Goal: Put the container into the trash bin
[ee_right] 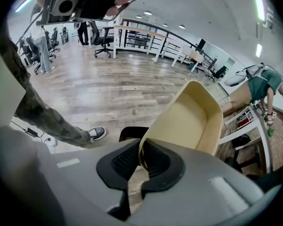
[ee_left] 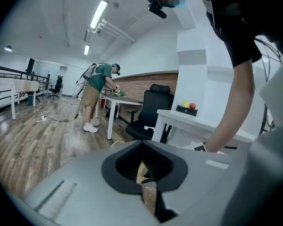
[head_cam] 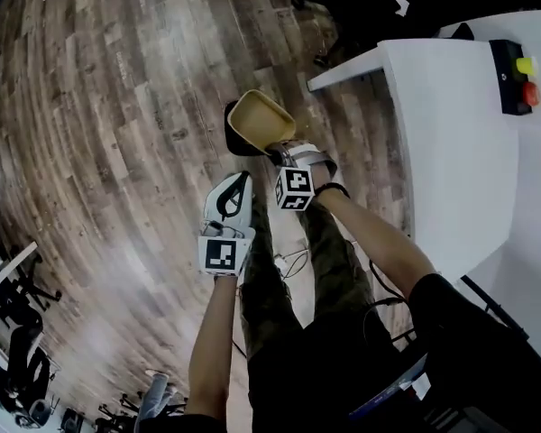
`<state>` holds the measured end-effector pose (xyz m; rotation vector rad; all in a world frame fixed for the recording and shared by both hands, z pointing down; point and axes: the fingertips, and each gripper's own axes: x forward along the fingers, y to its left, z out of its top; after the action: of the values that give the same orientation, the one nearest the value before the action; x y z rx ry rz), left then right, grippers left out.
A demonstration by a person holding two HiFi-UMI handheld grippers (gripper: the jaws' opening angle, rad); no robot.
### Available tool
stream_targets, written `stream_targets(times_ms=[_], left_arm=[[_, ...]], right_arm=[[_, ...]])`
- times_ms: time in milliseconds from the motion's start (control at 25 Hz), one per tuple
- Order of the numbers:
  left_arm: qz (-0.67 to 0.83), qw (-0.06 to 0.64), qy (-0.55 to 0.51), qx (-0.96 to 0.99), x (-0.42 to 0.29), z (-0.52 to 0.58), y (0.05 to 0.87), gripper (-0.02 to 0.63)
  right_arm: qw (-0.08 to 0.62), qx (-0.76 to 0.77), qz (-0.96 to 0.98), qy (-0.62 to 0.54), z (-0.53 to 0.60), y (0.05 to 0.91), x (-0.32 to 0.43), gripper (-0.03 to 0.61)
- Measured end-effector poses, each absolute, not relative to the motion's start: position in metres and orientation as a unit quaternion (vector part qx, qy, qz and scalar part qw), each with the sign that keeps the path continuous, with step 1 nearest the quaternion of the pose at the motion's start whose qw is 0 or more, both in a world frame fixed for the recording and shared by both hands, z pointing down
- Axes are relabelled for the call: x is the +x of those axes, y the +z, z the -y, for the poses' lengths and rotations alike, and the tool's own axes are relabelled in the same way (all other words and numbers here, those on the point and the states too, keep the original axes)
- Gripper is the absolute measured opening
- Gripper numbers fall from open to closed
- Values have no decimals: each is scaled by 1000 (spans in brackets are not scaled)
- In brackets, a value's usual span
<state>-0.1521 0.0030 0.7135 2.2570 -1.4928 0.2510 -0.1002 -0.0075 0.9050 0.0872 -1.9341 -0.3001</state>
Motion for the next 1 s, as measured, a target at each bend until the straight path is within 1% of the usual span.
stream_targets(times_ms=[200,520,840,1000], left_arm=[[530,230,123,807,-157,-17,762,-5],[525,204,85,822,-150,-17,783,-5],[529,233,86,812,-150,-18,829,-5],[538,243,71,804,-151,-19,847,-5]], right_arm=[[559,33,818,-134,6,949,-109,28],[574,16,807,-137,-6,1001,-105,28],[585,4,797,-151,2,1049,-100,28],[594,-4,788,-160,7,1070,-92,28]])
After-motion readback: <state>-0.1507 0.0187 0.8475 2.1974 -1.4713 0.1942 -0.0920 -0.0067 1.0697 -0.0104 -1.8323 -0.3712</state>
